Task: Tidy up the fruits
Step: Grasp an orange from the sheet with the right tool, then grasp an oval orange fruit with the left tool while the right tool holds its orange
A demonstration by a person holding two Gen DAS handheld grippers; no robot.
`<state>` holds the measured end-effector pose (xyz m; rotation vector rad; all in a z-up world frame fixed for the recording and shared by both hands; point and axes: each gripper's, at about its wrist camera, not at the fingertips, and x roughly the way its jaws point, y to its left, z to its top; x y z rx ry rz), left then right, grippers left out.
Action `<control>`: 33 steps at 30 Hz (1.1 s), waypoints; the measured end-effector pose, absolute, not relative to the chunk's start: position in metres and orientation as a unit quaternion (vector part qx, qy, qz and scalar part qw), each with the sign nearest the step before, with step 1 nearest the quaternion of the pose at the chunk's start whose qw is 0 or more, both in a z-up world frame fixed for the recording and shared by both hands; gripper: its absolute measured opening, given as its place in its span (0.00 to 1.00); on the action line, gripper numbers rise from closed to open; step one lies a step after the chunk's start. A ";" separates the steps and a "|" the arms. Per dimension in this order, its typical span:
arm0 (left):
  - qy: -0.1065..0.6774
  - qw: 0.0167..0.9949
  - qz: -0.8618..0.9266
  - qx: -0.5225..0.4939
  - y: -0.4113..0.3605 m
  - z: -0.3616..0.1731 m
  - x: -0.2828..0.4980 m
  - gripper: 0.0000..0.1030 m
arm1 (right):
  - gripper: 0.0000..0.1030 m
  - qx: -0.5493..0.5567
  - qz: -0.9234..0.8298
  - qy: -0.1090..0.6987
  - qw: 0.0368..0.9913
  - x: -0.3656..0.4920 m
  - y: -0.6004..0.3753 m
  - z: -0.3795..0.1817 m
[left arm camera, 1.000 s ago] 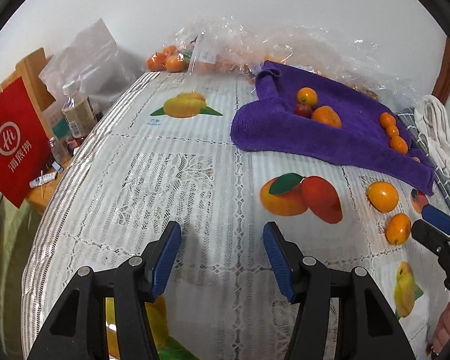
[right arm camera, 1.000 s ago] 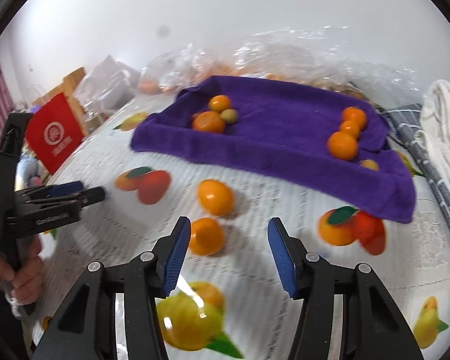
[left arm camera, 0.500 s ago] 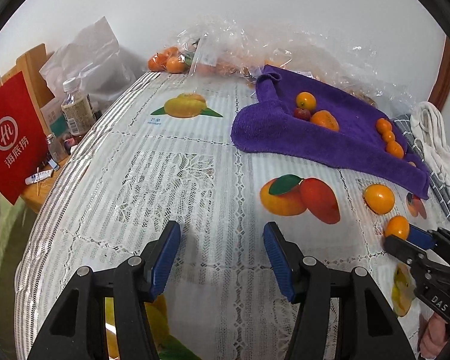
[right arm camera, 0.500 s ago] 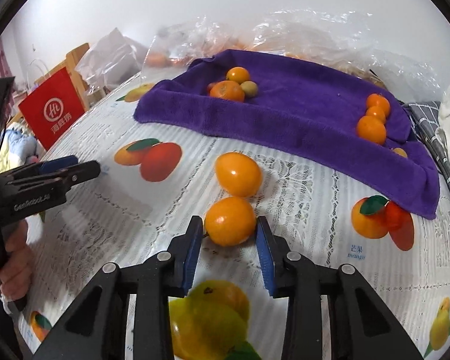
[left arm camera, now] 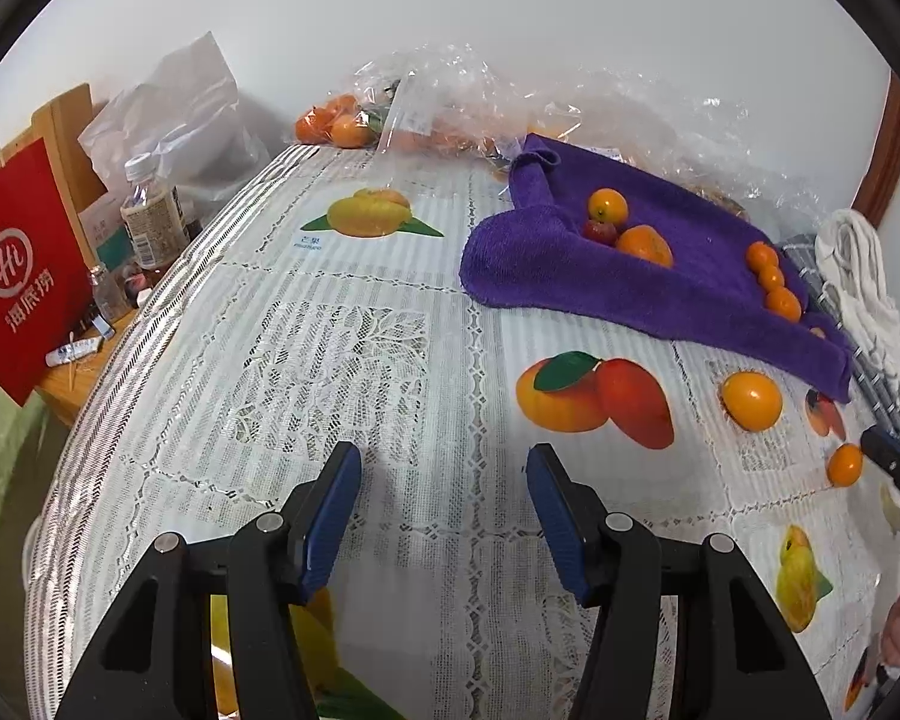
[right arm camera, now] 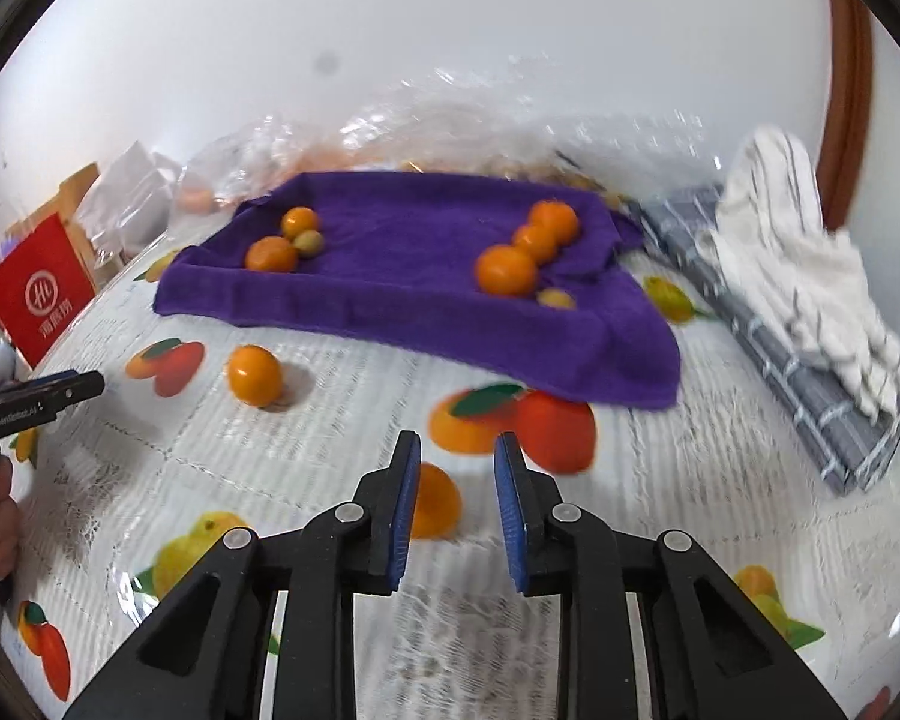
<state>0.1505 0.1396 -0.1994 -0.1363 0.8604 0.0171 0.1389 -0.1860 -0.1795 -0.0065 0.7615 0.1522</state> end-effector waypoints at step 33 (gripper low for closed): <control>0.424 0.905 0.014 0.022 0.101 -0.190 0.146 0.62 | 0.30 -0.036 0.075 0.343 0.936 0.117 -0.207 -0.176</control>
